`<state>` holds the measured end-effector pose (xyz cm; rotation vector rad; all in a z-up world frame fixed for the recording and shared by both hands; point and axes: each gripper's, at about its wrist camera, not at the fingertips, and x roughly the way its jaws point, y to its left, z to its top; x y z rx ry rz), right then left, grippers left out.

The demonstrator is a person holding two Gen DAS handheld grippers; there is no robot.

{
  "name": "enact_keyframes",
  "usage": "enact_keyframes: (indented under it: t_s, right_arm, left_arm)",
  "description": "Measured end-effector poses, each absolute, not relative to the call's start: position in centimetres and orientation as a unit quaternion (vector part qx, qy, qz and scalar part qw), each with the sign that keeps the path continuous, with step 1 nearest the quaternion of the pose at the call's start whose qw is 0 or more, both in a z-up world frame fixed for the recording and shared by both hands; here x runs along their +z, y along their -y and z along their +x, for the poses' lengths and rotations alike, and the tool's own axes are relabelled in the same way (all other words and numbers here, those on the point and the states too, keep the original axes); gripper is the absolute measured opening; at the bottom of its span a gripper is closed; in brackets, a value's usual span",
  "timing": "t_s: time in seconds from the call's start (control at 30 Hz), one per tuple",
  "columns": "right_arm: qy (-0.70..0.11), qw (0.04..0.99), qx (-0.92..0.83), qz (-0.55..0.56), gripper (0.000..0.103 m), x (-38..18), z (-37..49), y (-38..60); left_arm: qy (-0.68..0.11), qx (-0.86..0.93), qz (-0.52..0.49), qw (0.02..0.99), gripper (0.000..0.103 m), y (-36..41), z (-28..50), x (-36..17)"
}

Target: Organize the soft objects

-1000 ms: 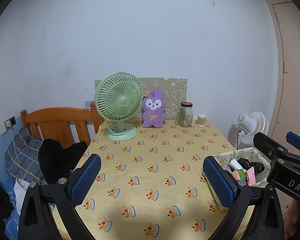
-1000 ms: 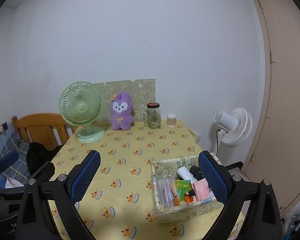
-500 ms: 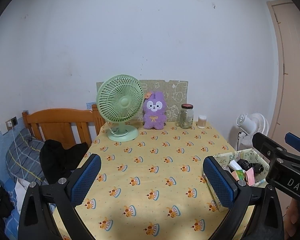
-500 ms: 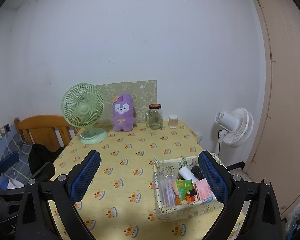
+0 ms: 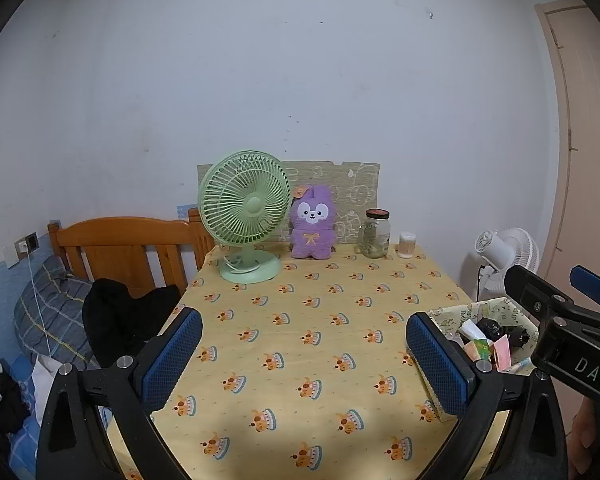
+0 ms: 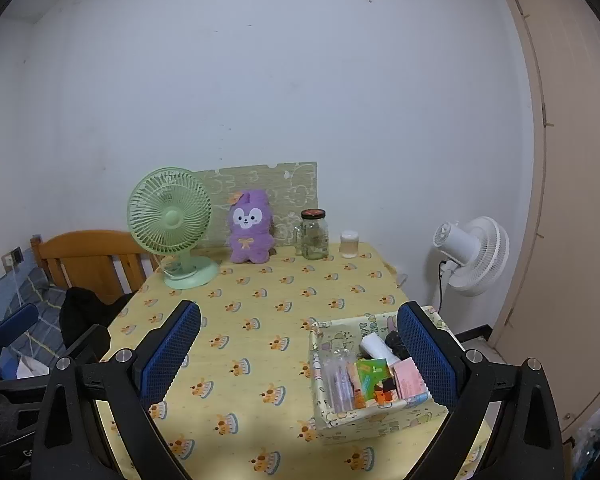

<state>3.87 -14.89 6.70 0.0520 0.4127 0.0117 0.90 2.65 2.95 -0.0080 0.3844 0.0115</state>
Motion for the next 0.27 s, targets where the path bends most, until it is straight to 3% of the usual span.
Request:
enact_keyframes:
  t_s: [0.27]
  right_arm:
    - [-0.207,0.978,0.009,0.026,0.100,6.60,4.07,14.42]
  left_arm:
    - [-0.192,0.007,-0.006,0.981,0.103,-2.94,0.96,2.87]
